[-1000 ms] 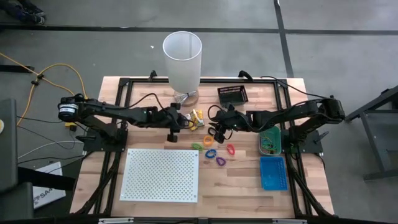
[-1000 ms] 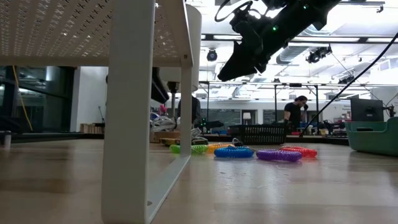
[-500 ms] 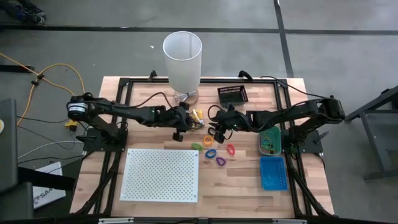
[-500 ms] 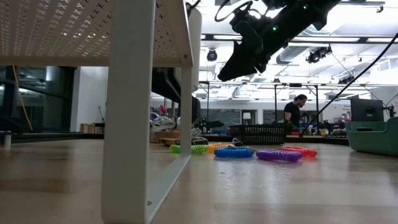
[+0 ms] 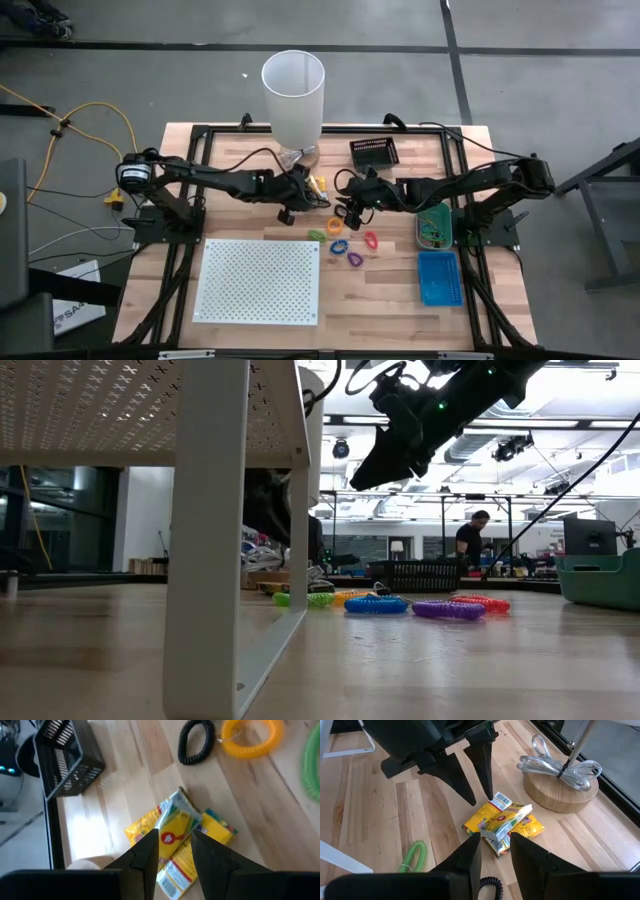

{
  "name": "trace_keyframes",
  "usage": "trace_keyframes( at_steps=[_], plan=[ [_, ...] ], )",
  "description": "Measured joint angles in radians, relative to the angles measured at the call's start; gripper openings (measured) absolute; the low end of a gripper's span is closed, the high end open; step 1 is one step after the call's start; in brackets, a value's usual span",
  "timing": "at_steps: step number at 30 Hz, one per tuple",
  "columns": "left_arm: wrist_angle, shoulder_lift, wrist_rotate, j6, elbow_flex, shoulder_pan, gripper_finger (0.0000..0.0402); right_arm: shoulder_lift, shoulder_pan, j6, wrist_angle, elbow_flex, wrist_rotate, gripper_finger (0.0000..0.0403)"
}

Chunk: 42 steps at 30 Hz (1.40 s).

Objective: Pick & Place Office Desk Supplies
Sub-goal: Put the middle yellow crayon box into the black bin

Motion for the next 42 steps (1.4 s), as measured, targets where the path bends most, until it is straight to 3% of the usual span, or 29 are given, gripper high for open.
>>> trace_keyframes(
  at_steps=[6, 17, 29, 42],
  plan=[
    [0.001, 0.0, 0.001, 0.018, 0.0, 0.0, 0.0108, 0.0, 0.0, 0.0, 0.001, 0.0, 0.0, 0.0093],
    [0.023, 0.0, 0.01, 0.19, 0.0, 0.008, 0.0108, 0.0, 0.0, 0.0, 0.002, 0.0, 0.0, 0.0093],
    [-0.072, 0.003, 0.064, 0.19, 0.082, 0.044, 0.0108, 0.0, 0.0, 0.0, 0.002, 0.0, 0.0, 0.0093],
    [-0.22, 0.18, 0.078, 0.224, 0.259, 0.049, 0.0108, 0.0, 0.0, 0.0, 0.006, 0.0, 0.0, 0.0093]
  ],
)
